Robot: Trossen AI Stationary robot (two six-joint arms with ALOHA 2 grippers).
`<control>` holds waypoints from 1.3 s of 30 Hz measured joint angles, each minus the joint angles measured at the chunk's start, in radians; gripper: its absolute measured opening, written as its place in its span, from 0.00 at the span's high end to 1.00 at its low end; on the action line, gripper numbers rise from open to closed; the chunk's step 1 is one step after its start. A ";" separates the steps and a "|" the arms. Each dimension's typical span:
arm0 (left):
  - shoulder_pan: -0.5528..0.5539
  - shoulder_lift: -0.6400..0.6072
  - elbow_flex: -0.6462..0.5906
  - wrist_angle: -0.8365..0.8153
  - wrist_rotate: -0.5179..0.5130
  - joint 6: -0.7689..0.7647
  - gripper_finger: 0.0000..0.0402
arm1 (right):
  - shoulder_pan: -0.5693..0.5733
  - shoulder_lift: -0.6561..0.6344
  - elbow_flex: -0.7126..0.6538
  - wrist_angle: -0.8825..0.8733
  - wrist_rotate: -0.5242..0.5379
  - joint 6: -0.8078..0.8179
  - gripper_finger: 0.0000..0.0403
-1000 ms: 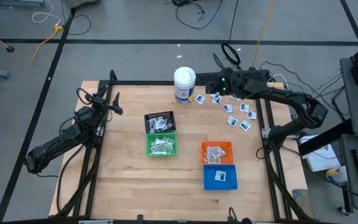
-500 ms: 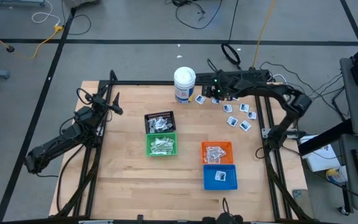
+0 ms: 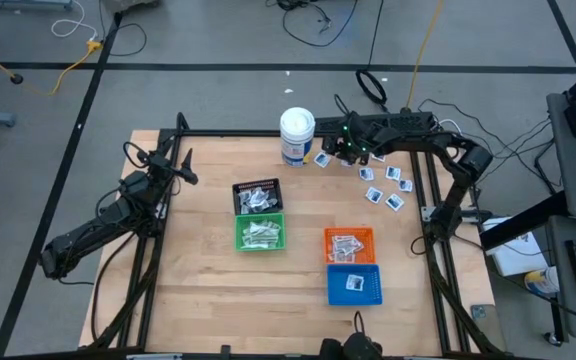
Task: Pick & Place First Aid Supplies
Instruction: Put the blue pad into the blue bin
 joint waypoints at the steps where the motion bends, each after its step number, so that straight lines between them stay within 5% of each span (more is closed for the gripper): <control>1: 0.000 0.000 0.000 0.000 0.000 0.000 0.24 | -0.002 0.000 0.000 0.001 0.009 0.000 0.48; 19: 0.000 0.000 0.000 0.000 0.000 0.000 0.24 | 0.005 0.000 0.017 -0.023 0.044 0.054 0.48; 29: 0.000 0.000 0.000 0.000 0.000 0.000 0.24 | 0.005 0.000 0.129 -0.205 0.198 -0.164 0.48; 39: 0.000 0.000 0.000 0.000 0.000 0.000 0.24 | 0.003 0.039 0.133 -0.191 0.224 -0.162 0.48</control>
